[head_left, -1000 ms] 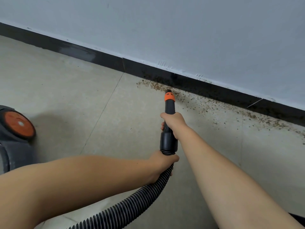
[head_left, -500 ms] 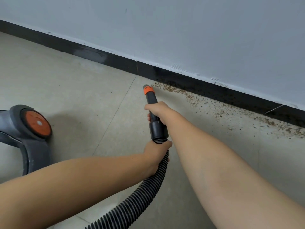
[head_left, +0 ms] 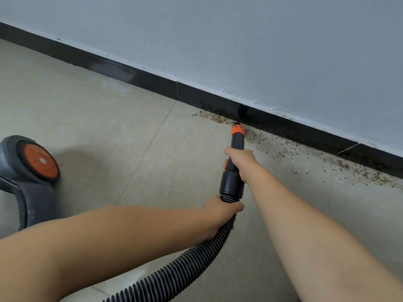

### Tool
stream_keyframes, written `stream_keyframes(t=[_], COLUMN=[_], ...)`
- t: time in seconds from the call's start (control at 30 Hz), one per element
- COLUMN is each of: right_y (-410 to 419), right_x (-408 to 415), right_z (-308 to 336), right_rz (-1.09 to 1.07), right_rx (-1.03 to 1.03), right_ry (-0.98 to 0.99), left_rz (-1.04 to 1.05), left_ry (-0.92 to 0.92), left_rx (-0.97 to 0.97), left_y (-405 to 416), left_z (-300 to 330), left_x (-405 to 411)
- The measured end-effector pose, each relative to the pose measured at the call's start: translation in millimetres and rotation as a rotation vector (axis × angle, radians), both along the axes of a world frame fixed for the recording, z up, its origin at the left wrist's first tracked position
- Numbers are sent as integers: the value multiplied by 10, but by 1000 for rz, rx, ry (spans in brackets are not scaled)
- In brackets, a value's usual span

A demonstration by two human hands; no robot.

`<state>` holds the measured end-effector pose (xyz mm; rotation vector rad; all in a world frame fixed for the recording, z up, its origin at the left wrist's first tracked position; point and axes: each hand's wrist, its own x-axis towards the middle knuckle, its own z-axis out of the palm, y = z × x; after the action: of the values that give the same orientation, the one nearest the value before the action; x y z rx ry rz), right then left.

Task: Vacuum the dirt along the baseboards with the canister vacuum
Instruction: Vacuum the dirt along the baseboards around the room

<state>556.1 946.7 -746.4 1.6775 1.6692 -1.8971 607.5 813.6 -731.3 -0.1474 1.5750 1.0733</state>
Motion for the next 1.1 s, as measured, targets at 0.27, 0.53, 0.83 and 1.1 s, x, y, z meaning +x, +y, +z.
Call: stream_keyframes(t=[0.27, 0.53, 0.83, 1.1], right_y=[-35, -276, -46, 205], right_x=[-208, -464, -195, 28], right_z=[15, -23, -52, -76], right_rz=[59, 178, 72, 3], right_rx=[-28, -46, -32, -37], right_ry=[26, 59, 41, 49], left_rz=[58, 186, 75, -23], left_ry=[12, 25, -1, -113], left_rx=[-8, -40, -27, -34], left_y=[16, -86, 30, 229], left_z=[-23, -84, -92, -37], left_x=[-130, -222, -110, -61])
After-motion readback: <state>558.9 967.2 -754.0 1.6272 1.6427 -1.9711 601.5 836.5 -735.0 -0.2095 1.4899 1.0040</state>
